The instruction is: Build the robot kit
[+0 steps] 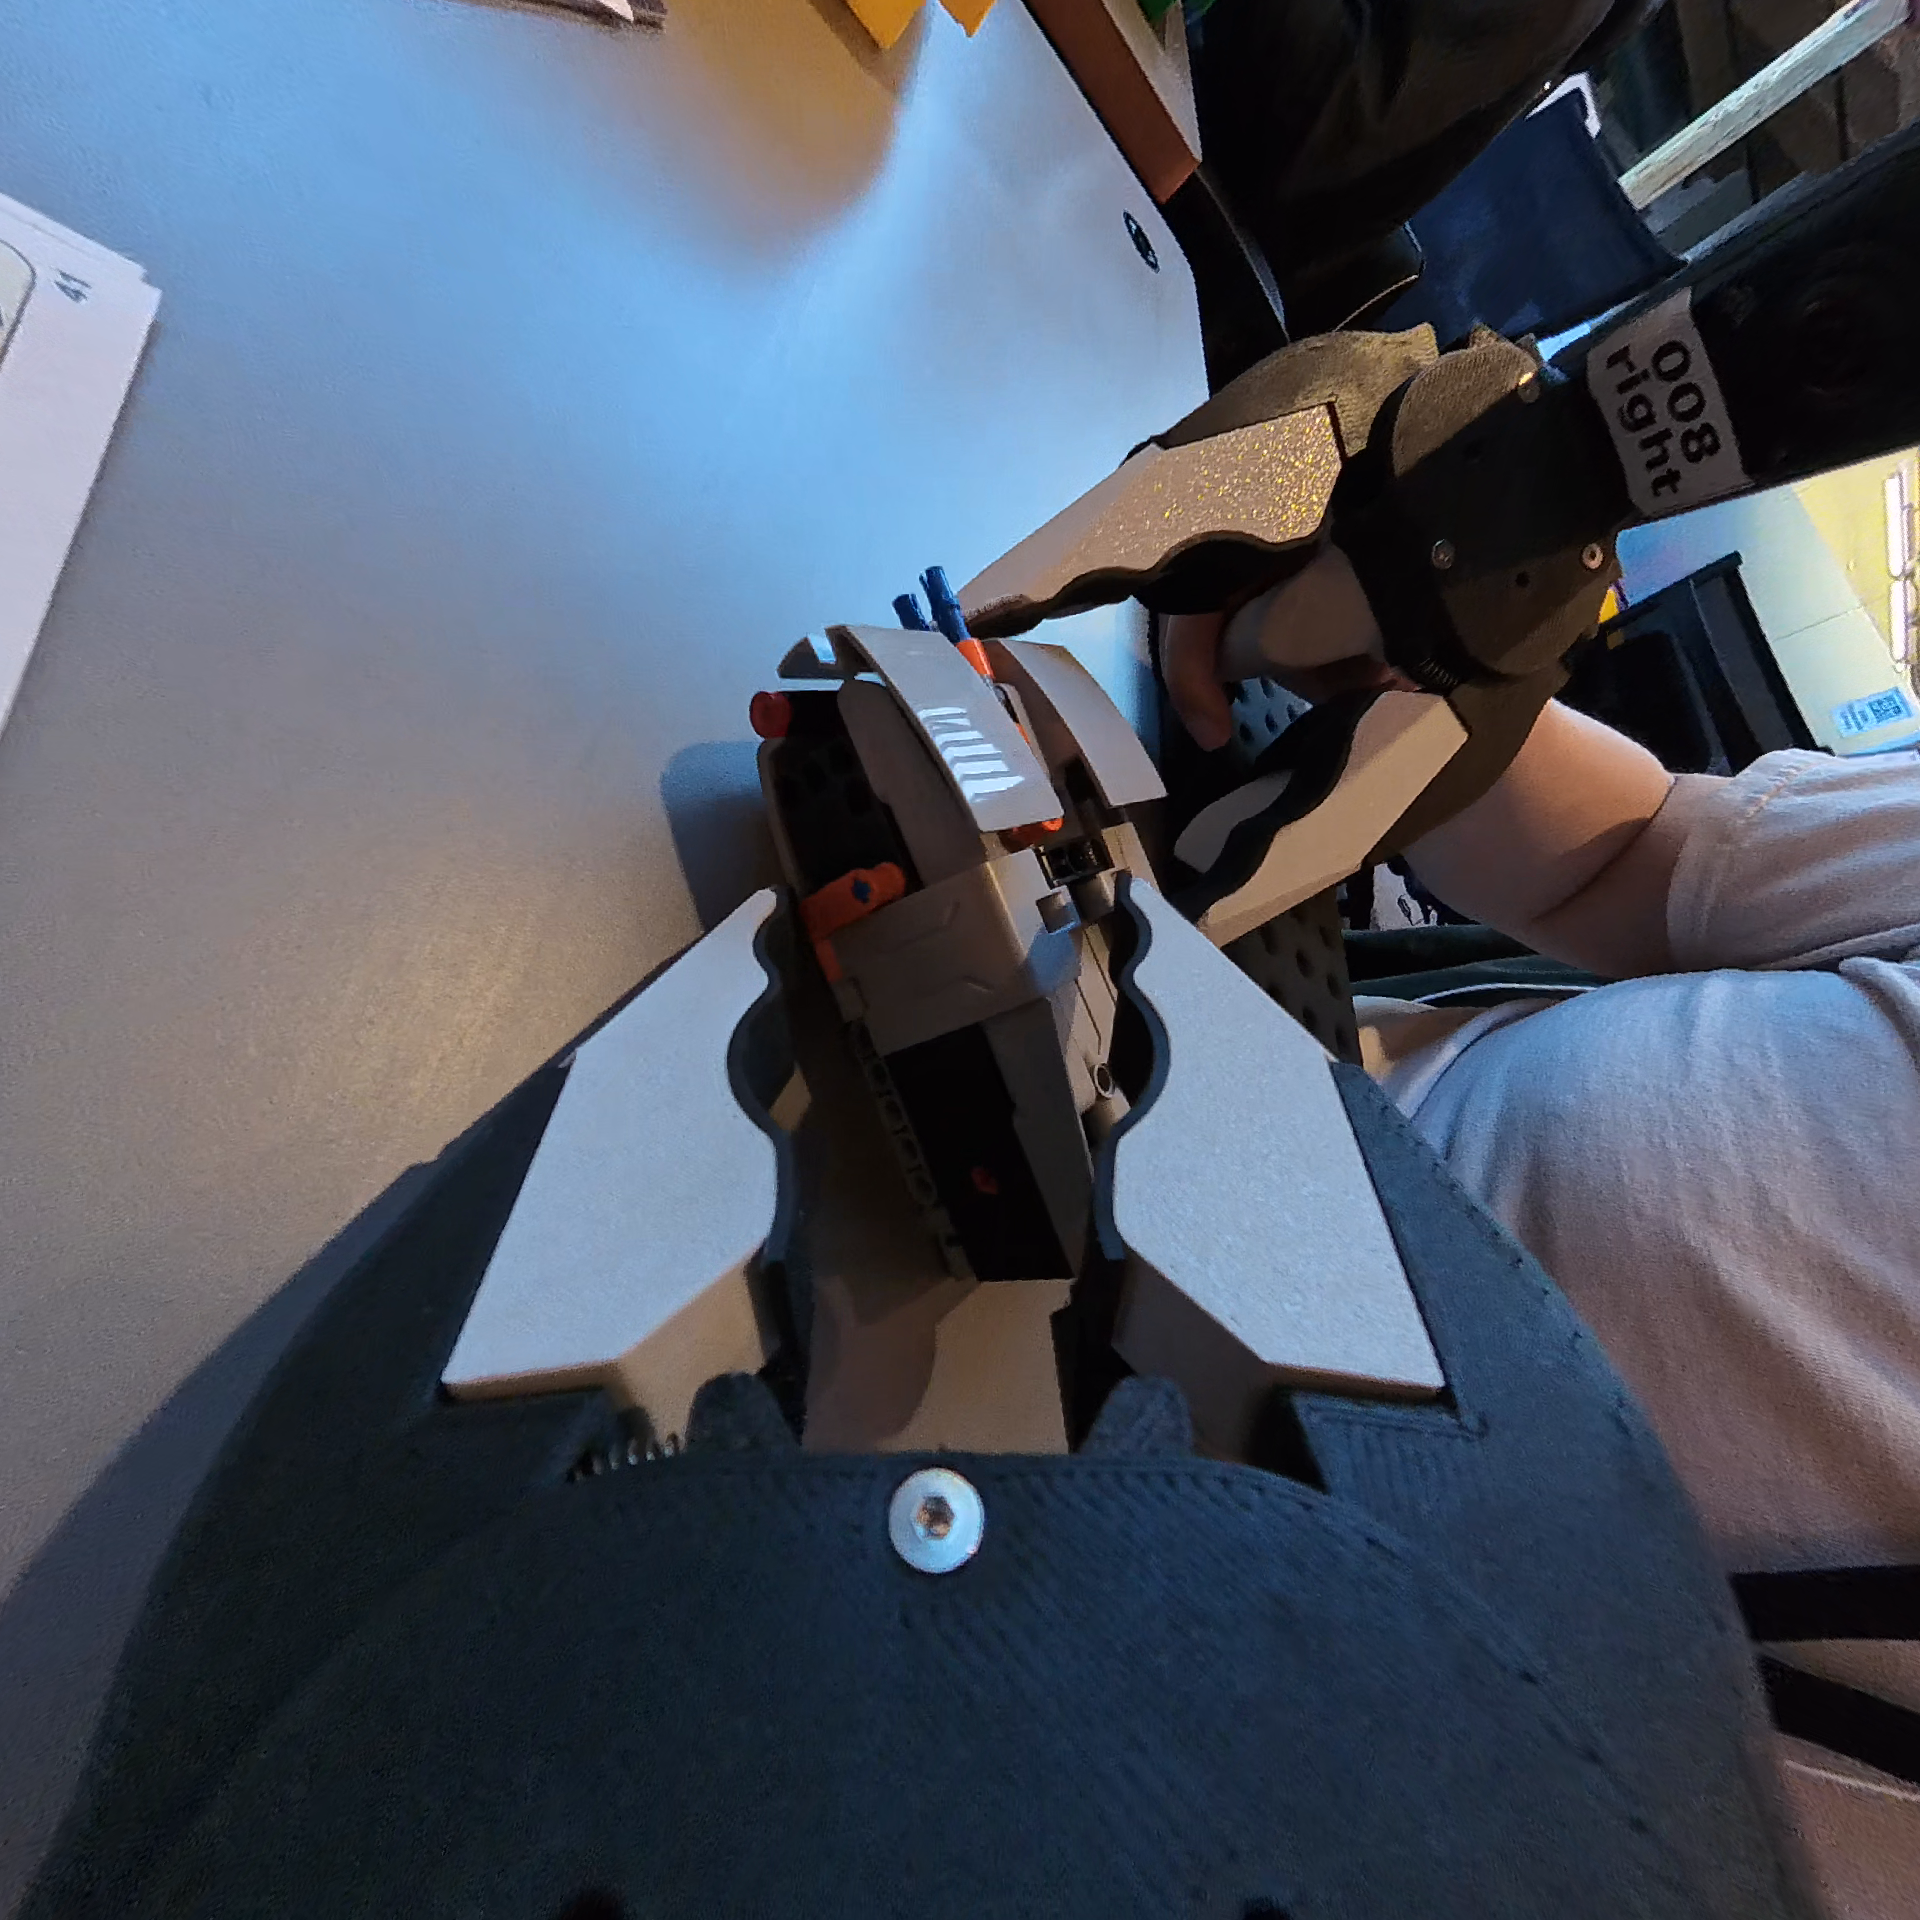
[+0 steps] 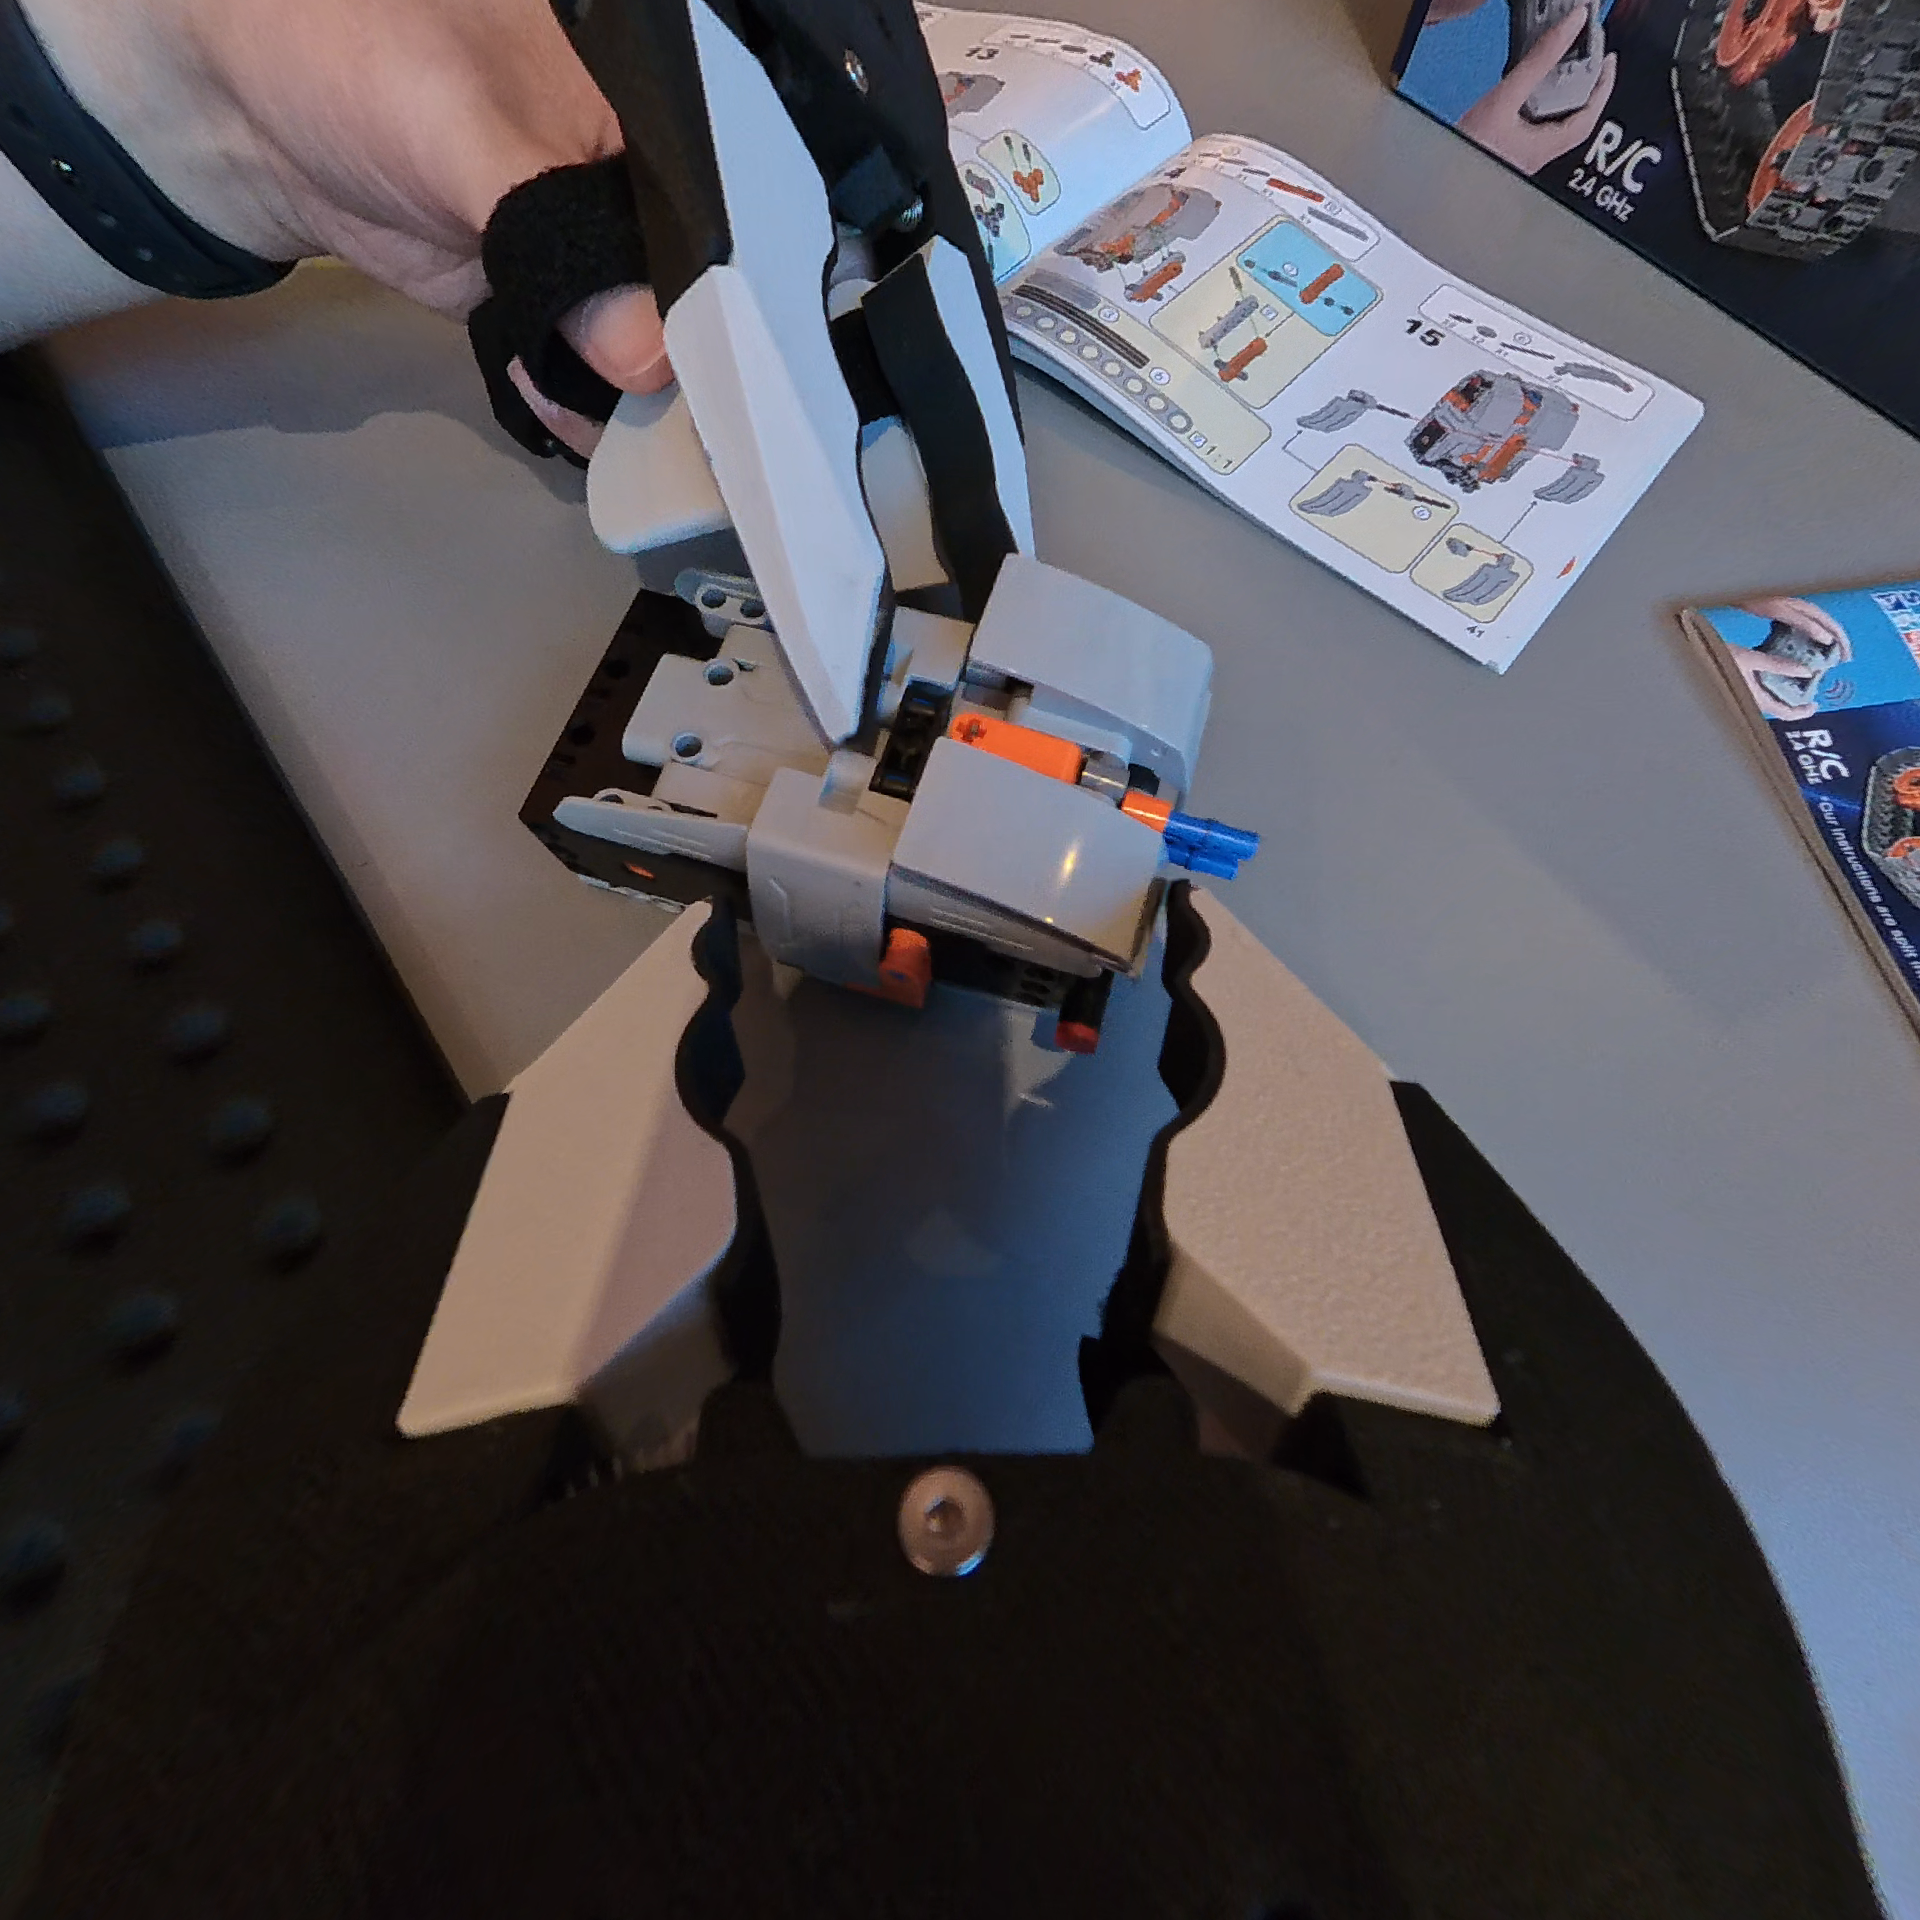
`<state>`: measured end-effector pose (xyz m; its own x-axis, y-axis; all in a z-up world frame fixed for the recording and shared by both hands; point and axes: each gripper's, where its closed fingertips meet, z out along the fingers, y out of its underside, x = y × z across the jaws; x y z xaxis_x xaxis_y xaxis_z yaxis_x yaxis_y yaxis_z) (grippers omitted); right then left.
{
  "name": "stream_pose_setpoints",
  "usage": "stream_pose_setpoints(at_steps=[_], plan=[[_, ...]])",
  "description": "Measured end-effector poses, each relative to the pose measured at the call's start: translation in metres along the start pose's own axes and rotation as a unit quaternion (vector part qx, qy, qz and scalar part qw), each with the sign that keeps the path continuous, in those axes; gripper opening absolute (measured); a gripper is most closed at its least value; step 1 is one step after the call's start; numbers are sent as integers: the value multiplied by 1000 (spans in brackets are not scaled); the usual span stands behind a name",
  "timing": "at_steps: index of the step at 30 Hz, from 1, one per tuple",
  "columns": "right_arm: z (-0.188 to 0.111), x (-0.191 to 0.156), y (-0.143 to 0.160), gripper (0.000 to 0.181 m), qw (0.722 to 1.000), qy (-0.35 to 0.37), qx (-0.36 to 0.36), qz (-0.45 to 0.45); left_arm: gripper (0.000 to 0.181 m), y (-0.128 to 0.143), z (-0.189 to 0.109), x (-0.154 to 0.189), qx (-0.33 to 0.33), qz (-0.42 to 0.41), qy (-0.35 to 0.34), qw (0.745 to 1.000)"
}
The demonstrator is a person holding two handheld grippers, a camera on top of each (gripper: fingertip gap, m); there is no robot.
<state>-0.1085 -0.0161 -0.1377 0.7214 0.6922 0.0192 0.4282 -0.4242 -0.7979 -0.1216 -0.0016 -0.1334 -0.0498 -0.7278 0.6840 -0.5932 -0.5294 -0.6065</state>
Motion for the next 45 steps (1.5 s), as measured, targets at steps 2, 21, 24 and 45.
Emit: stream_pose_setpoints(at_steps=[2,21,24,45], plan=[[-2,3,1,81,1000,4,0,6,58,0,-1,0,0,0,0,1000],[-11,4,0,81,998,-14,17,66,56,-3,-8,0,17,-3,5,1000],[-12,5,0,81,997,-14,17,76,55,-7,-14,-1,25,-1,2,1000],[2,-10,10,89,996,-59,-35,56,61,4,-9,-1,4,-12,10,1000]])
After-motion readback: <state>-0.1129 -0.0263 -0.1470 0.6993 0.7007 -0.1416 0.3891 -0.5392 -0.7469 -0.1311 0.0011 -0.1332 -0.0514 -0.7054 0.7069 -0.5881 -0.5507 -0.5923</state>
